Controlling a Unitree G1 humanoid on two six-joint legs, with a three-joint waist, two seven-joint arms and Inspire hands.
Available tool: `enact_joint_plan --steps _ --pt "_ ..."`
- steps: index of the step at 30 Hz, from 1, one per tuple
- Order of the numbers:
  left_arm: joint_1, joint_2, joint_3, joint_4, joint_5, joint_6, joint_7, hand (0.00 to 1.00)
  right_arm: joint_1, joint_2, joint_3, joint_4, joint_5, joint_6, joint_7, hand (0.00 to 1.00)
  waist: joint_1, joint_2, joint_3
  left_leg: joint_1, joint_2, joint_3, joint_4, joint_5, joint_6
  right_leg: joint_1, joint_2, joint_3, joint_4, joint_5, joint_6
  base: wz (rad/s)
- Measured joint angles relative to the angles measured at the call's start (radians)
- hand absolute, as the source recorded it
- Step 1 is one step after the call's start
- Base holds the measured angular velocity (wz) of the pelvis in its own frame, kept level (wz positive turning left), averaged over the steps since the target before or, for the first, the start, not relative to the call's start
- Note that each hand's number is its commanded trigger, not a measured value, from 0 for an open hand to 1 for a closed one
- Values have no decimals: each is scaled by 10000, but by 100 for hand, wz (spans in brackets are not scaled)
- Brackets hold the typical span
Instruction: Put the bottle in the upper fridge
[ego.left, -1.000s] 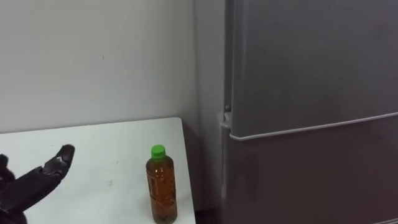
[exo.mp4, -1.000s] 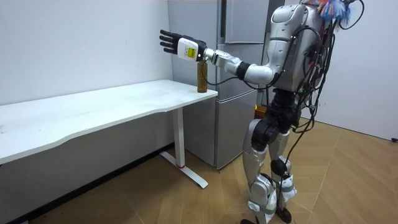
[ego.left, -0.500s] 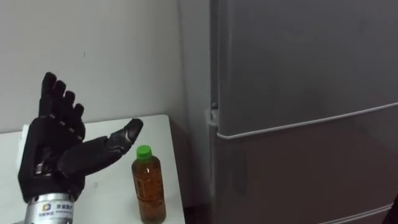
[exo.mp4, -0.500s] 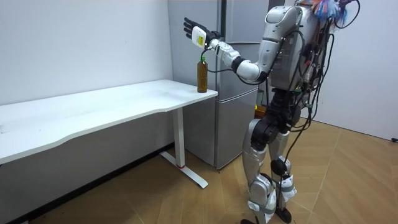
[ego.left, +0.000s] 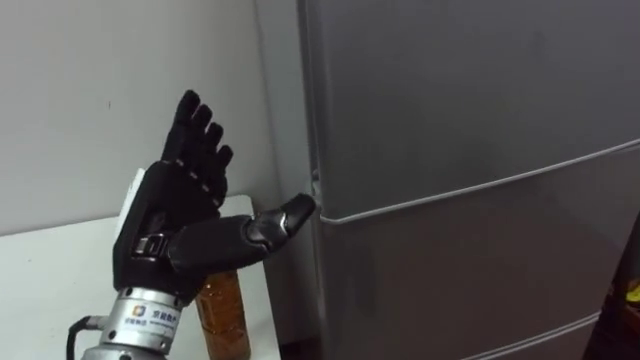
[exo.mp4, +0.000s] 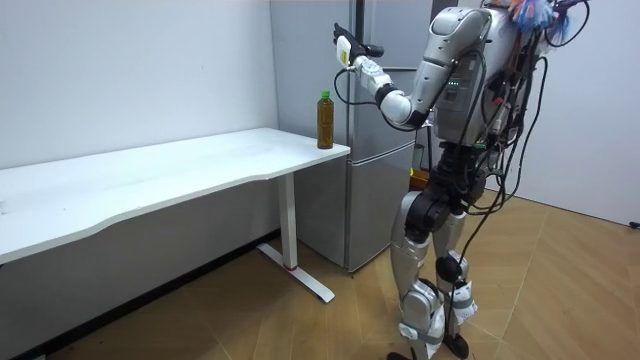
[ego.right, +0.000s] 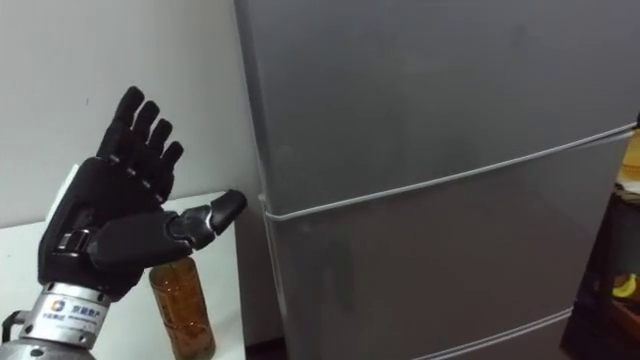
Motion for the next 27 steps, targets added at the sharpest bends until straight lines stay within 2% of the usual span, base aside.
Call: enact_joint_plan --steps 4,9,15,21,27 --pt "-323 1 -18 -2 1 226 -288 0 -9 -30 -30 0 24 107 2 0 1 63 -41 2 -4 22 -11 0 0 10 2 25 -4 19 4 0" --pt "-451 1 -97 -3 3 329 -441 0 -6 -68 -73 0 29 206 2 0 -2 99 -54 20 -1 125 -18 0 -1 4 2 137 -18 19 4 -5" --pt "-452 6 -261 -2 16 501 -581 0 -60 -90 -88 4 60 209 -25 0 -58 180 -36 2 1 208 -15 0 -1 -52 2 220 -13 22 9 -4" --pt "-468 77 -514 -2 20 505 -622 0 -122 -154 -63 -11 56 209 -138 0 -177 374 -3 -2 0 212 -16 0 -1 -73 -3 226 3 22 9 0" --pt "-696 79 -797 -2 18 508 -840 0 -179 -258 36 16 36 211 -135 0 -193 425 15 8 3 212 -25 1 -2 -71 3 238 8 22 9 0"
